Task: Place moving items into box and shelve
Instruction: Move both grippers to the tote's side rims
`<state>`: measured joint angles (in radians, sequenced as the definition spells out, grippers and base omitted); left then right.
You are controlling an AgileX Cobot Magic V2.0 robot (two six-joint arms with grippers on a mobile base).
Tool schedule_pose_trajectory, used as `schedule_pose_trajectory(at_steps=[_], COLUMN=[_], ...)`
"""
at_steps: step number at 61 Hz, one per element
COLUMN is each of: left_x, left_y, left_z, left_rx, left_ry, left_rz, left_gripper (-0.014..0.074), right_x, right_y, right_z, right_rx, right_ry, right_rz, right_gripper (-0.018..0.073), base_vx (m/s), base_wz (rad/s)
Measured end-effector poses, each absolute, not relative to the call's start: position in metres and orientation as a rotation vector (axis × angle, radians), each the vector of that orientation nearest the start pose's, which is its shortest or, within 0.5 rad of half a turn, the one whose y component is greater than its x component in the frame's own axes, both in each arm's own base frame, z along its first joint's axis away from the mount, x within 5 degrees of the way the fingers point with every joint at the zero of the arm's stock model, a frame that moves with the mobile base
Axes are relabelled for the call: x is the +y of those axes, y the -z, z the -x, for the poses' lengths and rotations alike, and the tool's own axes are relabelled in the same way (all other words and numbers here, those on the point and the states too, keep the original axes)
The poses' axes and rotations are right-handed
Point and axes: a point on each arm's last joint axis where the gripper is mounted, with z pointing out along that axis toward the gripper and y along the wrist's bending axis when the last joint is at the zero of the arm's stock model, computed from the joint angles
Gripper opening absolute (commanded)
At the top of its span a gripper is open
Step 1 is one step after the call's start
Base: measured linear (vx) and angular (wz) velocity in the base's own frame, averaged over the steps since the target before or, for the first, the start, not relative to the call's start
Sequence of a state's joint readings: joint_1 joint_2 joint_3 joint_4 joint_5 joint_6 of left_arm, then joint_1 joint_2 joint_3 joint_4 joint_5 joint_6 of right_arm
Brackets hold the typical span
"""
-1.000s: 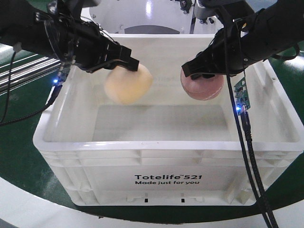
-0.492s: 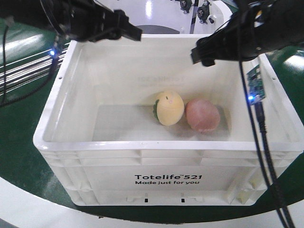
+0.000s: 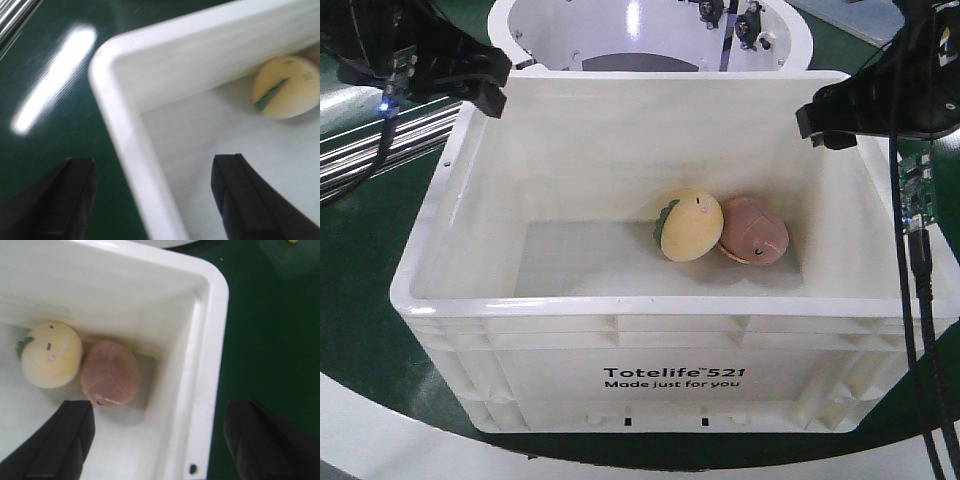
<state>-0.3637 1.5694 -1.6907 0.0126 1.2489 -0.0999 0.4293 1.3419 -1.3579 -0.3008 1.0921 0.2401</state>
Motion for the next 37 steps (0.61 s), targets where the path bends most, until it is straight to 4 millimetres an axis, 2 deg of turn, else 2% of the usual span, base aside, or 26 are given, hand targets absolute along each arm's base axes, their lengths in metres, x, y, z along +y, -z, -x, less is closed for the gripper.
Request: schedule_pose_trajectory(at_steps=[9,17,23,28,37], left_x=[-0.111,-0.111,-0.112,-0.115,-0.120], left_y=[-0.400,-0.399,-0.395,-0.383,-0.346], left_z=[-0.304,-0.305,-0.308,-0.311,-0.306], left_rx=[2.611,2.615,2.628,2.668,2.804], left_ry=[0.118,0.119,0.117,0.129,0.185], left_rz=[-0.287,-0.276,-0.277,-0.281,-0.282], left_gripper=[0.0576,0.0576,0.0576,0.0576,0.0576], right_x=[0.088,0.079,0.071,0.066,0.064], right_y=[-0.365,-0.331,-0.318,-0.317,-0.317], right_z=[-0.264,-0.276,-0.280,-0.282,-0.284], right_rx=[2.552,2.660,2.709,2.711,2.696], right_ry=[0.176,0.127,0.056,-0.003,-0.029], right_rz=[0.292,0.237,0.211,0.207,0.218], right_gripper=[0.0581,0.0581,0.0581,0.0581,0.0581], base_vx=[0.00,0.00,0.00,0.00,0.00], base_wz=[0.00,0.00,0.00,0.00,0.00])
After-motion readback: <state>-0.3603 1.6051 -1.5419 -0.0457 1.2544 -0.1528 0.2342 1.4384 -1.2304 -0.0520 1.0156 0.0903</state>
